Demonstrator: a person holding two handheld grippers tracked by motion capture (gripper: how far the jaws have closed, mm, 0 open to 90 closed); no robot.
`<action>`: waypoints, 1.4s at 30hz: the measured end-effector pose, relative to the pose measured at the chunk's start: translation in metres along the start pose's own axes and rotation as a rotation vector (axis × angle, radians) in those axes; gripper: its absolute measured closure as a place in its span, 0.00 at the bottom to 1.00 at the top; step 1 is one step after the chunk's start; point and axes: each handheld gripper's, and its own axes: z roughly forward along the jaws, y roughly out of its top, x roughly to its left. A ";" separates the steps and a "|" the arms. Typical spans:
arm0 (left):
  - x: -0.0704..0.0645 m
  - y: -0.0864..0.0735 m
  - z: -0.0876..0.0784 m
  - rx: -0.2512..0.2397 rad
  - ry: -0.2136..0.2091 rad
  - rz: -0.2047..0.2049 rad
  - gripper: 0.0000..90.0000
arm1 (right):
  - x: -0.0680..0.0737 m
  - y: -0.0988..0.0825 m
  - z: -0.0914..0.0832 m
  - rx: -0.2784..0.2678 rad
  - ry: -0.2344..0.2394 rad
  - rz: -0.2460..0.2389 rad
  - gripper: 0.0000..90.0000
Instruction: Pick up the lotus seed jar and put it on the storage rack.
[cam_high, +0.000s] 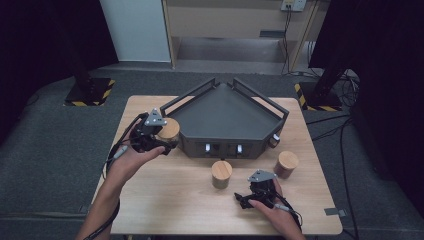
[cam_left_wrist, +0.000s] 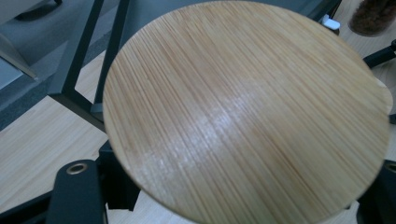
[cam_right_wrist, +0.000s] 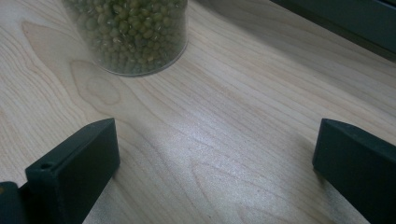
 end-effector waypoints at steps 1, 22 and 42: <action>0.001 0.000 0.001 -0.004 0.000 -0.004 0.27 | 0.000 0.000 0.000 0.000 0.000 0.000 0.01; 0.014 0.043 0.023 -0.020 -0.012 0.003 0.27 | 0.000 0.000 0.000 0.000 0.000 0.001 0.01; 0.019 0.072 0.063 0.005 -0.017 -0.005 0.27 | 0.000 0.000 0.000 -0.002 -0.001 0.000 0.01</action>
